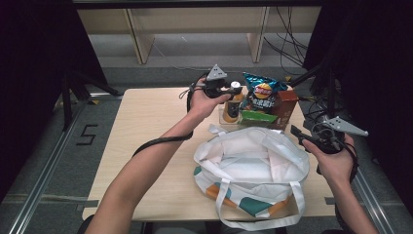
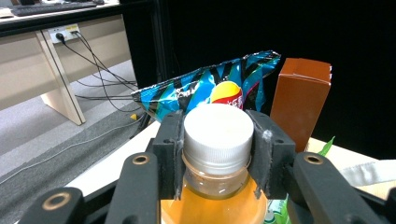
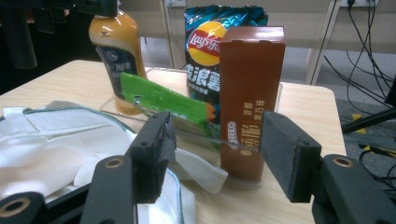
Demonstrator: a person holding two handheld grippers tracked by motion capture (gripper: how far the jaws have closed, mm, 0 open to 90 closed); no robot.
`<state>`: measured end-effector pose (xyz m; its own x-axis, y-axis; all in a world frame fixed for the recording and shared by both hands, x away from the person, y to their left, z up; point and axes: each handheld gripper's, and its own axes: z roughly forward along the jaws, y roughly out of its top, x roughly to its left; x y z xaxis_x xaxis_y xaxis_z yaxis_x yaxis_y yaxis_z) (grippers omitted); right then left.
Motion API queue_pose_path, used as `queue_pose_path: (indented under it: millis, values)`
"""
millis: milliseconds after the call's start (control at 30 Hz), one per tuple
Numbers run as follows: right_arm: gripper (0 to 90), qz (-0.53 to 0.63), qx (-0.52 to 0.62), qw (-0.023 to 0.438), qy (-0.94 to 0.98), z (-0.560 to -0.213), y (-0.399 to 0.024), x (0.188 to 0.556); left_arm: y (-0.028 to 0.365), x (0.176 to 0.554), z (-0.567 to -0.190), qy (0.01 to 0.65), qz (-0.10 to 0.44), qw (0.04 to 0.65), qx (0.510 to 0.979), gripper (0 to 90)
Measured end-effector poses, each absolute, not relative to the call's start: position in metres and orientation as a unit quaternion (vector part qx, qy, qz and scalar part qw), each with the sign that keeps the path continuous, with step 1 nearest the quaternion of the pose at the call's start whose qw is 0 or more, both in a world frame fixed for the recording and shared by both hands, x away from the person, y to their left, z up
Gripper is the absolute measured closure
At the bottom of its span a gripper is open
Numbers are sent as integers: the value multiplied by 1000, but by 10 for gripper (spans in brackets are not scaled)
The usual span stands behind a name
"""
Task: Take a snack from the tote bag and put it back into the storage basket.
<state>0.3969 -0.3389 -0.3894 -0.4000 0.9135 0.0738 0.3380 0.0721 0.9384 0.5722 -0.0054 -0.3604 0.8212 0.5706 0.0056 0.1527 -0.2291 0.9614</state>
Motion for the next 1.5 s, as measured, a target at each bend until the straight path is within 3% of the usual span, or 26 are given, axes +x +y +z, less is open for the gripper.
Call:
queue_pose_path:
  millis: [1500]
  values:
    - [449, 497, 476, 278, 670, -390, -336, 396, -2, 577, -384, 252, 179, 554, 773, 587]
